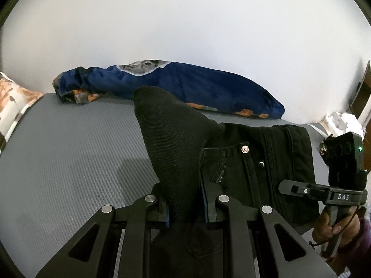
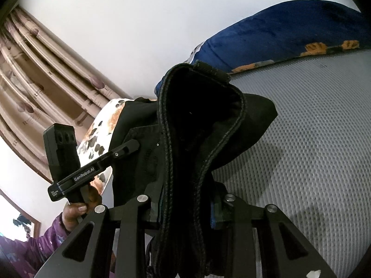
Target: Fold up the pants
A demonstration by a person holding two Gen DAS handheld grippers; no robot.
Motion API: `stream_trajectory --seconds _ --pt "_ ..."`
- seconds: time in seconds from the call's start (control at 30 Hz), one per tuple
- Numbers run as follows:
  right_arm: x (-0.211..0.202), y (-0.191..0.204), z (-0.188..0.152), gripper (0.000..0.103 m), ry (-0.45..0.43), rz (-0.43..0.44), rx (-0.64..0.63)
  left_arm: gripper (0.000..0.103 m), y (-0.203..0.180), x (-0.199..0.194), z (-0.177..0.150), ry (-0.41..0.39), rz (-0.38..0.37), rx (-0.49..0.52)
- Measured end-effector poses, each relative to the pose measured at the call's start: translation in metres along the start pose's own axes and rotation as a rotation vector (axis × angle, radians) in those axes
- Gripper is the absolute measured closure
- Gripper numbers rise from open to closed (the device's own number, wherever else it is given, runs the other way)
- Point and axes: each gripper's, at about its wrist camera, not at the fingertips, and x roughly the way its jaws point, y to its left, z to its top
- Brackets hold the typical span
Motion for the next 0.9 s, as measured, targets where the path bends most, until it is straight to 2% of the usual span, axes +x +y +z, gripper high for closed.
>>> stream_trajectory --seconds 0.9 --pt "0.003 -0.005 0.006 0.076 0.009 0.002 0.024 0.083 0.035 0.042 0.029 -0.005 0.014 -0.027"
